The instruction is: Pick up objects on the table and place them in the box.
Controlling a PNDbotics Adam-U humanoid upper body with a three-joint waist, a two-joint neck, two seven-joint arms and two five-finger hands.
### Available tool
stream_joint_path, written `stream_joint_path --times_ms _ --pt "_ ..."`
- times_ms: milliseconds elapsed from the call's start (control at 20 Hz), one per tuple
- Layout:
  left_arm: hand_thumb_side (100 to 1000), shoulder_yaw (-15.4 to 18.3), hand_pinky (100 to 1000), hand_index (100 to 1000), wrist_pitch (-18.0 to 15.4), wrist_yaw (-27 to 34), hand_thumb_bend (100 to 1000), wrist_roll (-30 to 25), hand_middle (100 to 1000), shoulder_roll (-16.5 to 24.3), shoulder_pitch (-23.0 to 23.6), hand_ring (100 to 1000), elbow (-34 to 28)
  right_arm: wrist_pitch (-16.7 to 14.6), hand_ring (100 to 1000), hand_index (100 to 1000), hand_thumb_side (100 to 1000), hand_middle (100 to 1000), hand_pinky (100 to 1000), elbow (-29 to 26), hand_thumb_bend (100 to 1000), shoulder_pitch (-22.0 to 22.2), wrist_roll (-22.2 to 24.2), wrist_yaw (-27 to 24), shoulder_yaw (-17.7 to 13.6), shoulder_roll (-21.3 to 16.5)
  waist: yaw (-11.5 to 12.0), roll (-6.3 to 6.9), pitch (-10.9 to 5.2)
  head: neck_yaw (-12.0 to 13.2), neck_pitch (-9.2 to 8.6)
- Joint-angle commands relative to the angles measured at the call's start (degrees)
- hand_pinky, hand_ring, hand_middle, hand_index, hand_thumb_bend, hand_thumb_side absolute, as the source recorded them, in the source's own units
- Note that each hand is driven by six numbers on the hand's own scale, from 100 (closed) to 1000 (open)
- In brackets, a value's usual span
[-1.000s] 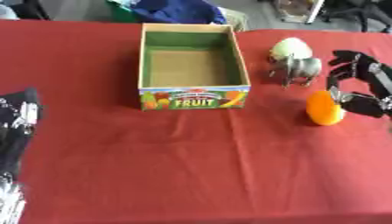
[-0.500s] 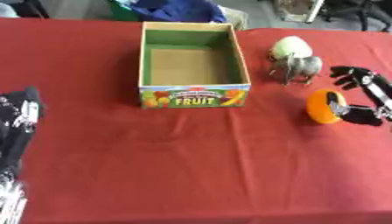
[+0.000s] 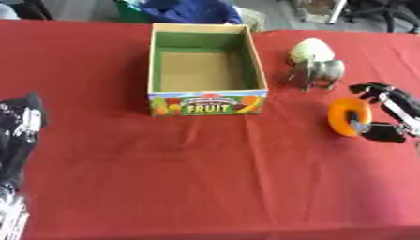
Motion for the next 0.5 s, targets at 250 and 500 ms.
stream_joint_path --times_ms 250,500 --pt "515 0.5 602 624 -0.1 -0.2 303 -0.1 548 1.2 -0.2 591 -0.6 -0.6 820 931 372 843 770 -0.6 251 -0.6 4.0 8.0 0.6 -1.6 0.1 0.14 -0.79 -0.1 0.35" --pt "516 0.5 602 624 -0.1 -0.2 303 -0.1 548 1.2 -0.2 591 -0.6 -0.7 768 736 413 734 751 -1.4 145 -0.8 5.4 12.2 0.7 -1.3 0.1 0.12 -0.78 -0.1 0.37"
